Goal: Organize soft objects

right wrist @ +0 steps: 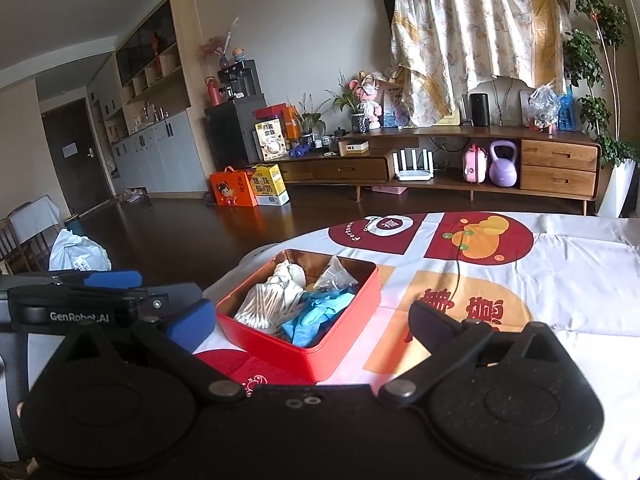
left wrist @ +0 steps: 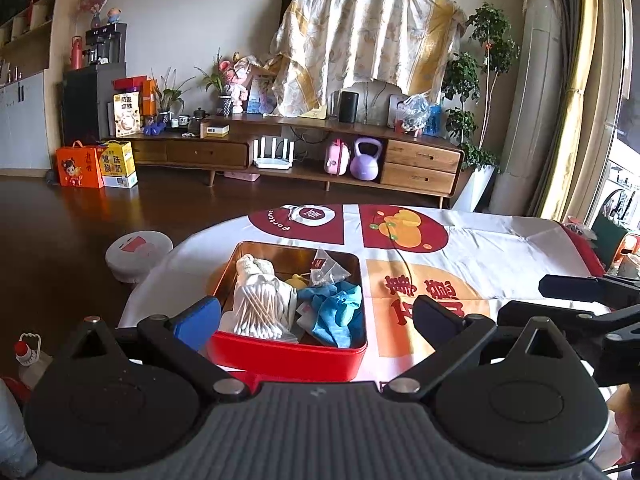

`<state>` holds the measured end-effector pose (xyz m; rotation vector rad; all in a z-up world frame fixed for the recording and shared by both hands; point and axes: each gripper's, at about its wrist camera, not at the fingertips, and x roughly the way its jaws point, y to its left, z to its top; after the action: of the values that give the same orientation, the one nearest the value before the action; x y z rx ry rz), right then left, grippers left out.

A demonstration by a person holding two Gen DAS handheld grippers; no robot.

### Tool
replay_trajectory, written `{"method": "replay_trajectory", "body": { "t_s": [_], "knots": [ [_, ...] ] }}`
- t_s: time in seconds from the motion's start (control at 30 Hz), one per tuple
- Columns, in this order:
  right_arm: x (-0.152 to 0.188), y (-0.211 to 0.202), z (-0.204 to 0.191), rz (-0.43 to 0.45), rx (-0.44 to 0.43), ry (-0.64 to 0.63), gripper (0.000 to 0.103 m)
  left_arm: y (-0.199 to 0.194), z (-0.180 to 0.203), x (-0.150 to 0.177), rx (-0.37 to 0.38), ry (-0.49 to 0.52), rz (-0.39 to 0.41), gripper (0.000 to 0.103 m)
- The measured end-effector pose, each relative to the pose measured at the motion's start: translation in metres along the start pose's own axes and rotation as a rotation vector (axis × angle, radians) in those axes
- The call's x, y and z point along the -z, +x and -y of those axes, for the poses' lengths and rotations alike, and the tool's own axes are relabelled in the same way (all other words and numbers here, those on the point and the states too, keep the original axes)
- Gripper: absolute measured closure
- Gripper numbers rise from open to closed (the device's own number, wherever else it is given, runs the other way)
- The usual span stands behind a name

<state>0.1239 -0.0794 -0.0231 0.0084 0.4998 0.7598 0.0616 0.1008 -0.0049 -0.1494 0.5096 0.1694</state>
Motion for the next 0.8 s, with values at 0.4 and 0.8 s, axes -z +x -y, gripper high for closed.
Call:
{"method": "replay_trajectory", "body": {
  "t_s": [0.4,0.8],
  "knots": [
    [-0.002,-0.013,-0.004,0.032,0.026,0.003,0.0,-0.012,0.008,-0.002,0.0,0.028,0.034,0.0],
    [-0.001,-0.016,-0.004,0.038,0.028,0.002,0.0,-0.024,0.016,-0.001,-0.016,0.051,0.053,0.0]
  ]
}}
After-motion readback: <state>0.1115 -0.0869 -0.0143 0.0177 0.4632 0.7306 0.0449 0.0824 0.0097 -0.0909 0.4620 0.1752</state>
